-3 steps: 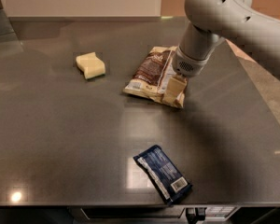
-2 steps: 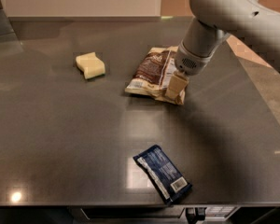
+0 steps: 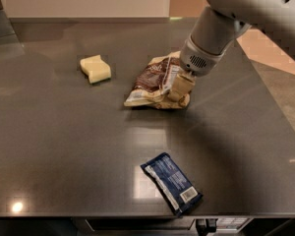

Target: Move brown chip bag near rxbar blueberry

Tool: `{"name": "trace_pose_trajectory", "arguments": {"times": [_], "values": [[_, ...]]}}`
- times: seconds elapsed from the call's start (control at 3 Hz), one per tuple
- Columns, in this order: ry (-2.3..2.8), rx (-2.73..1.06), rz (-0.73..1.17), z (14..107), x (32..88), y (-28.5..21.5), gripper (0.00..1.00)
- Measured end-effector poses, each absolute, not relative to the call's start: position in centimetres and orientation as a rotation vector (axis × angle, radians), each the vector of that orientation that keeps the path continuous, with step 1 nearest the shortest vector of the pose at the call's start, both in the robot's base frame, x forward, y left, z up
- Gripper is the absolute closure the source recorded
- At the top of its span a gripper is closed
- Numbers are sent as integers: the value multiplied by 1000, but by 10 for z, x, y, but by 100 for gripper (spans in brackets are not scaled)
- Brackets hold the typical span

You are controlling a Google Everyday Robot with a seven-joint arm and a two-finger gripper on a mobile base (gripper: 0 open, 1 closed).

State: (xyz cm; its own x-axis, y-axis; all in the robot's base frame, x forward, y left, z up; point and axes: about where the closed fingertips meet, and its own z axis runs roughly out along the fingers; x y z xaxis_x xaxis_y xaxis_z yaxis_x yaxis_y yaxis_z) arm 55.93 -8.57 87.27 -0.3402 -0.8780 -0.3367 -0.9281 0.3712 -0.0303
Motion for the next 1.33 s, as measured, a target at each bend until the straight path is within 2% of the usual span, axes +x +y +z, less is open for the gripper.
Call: {"name": "trace_pose_trajectory", "arguments": {"times": [0.33, 1.0, 1.33], "values": [[2297, -1665, 272, 883, 531, -70, 100], [2276, -1749, 300, 889, 471, -75, 100], [2274, -1771, 317, 888, 453, -81, 88]]}}
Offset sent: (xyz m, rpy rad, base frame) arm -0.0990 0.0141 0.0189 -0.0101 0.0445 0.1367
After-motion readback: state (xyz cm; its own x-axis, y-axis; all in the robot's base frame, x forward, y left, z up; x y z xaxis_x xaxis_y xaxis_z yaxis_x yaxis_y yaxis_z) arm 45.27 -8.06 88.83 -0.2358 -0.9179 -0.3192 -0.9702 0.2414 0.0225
